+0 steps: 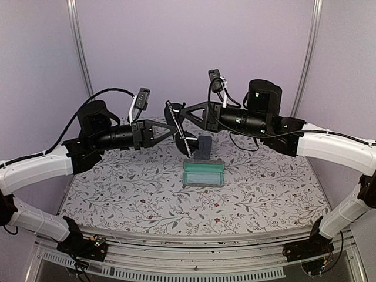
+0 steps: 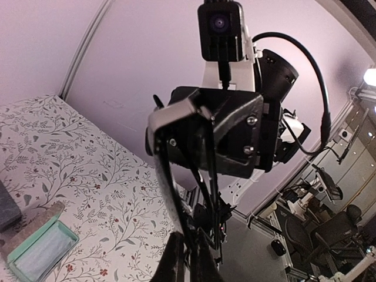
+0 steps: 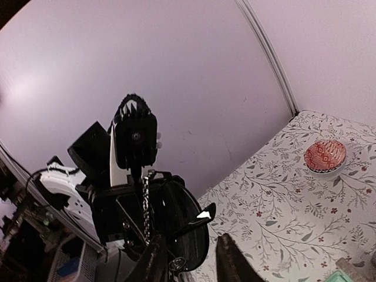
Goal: Organize the sunglasses
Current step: Fold the sunglasses, then adjust the sunglasses case at the center of the board.
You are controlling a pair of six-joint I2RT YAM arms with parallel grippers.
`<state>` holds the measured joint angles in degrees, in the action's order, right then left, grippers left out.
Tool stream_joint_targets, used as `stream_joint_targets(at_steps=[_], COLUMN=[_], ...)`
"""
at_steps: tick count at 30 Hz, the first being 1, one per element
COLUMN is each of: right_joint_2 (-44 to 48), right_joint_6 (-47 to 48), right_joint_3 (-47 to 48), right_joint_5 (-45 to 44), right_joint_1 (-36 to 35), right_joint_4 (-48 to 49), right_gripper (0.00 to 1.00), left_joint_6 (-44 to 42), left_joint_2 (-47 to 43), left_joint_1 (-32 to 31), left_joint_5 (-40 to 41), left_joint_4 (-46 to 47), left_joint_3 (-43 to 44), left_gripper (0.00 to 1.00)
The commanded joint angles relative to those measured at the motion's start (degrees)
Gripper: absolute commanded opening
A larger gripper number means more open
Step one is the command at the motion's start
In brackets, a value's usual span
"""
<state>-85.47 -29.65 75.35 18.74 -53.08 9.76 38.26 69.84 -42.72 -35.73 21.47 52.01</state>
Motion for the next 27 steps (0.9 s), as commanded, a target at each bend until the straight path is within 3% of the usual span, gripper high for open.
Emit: stream_joint_targets(at_steps=[1,5,10,13,21,27], right_joint_2=[3.0,6.7,10.7,10.7,5.1,-5.2], right_joint_6=[-0.4,-1.3,-5.4,-11.2,-25.9,-28.2], right_joint_3=[-2.8,-7.4,-13.7,-19.0,-34.4,-32.7], right_joint_5=[-4.6,-8.2,-19.8,-21.2,-12.5,-8.5], right_joint_1=[0.2,0.3,0.8,2.4,2.7,2.8], right_joint_4=[-1.1,-3.4,-10.8,-14.6,-8.8,-8.1], right_gripper=[0.38,0.48,0.5,0.48,0.37,0.33], left_joint_6=[-4.5,-8.7,-15.4,-20.0,-34.6,-45.0], left_joint_2=[0.4,2.4,8.6,13.1,23.1,28.8], left_joint_1=[0.1,1.0,1.7,1.8,1.4,1.0], left_joint_5=[1.8,3.7,5.8,6.3,2.8,0.7], left_joint_4=[-4.0,-7.8,-15.5,-19.4,-28.9,-37.3], left_joint_3=[1.6,3.2,7.1,9.0,15.6,22.7], left_gripper=[0.0,0.0,0.0,0.0,0.0,0.0])
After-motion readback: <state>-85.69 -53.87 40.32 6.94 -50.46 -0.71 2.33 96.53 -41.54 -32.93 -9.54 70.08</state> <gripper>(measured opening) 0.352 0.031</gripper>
